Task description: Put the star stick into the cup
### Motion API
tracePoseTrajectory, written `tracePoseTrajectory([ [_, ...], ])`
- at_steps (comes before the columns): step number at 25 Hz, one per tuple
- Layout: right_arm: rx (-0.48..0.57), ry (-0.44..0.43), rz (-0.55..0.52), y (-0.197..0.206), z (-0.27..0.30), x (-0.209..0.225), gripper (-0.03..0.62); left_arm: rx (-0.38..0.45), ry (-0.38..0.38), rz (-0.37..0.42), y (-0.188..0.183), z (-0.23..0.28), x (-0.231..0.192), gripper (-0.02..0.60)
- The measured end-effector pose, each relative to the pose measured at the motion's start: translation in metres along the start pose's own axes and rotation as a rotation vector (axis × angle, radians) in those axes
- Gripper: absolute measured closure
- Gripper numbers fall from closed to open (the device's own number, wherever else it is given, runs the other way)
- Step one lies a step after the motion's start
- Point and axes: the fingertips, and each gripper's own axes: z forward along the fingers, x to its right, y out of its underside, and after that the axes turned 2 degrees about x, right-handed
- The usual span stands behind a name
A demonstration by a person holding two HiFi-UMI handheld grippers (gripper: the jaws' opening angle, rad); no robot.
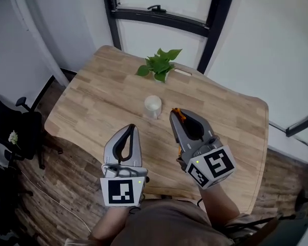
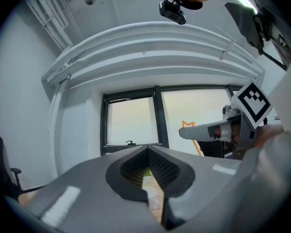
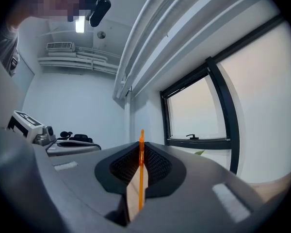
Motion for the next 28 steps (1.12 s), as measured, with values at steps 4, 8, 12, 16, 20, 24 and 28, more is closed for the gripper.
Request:
tracePoseTrajectory([
  [4, -0.024, 0.028, 0.010, 0.010, 0.034, 0.011, 0.549, -0.022, 0.036, -0.019, 0.017, 0.030, -0.021, 0.580],
  [8, -0.036, 0.048, 0.025, 0.017, 0.066, 0.023, 0.549, -0.045, 0.040, -0.052, 0.033, 0.058, -0.045, 0.580],
  [12, -0.029, 0.064, 0.030, 0.016, 0.094, 0.034, 0.549, -0.062, 0.056, -0.059, 0.046, 0.085, -0.064, 0.580],
  [16, -0.034, 0.073, 0.043, 0.021, 0.118, 0.045, 0.549, -0.090, 0.072, -0.081, 0.063, 0.107, -0.077, 0.580],
  [20, -0.048, 0.071, 0.064, 0.029, 0.140, 0.056, 0.549, -0.115, 0.085, -0.053, 0.081, 0.127, -0.084, 0.580],
  [24, -0.044, 0.071, 0.081, 0.035, 0.160, 0.068, 0.549, -0.149, 0.103, -0.056, 0.103, 0.146, -0.090, 0.580],
  [28, -0.039, 0.069, 0.113, 0.042, 0.176, 0.077, 0.549, -0.179, 0.143, -0.004, 0.121, 0.158, -0.094, 0.580],
])
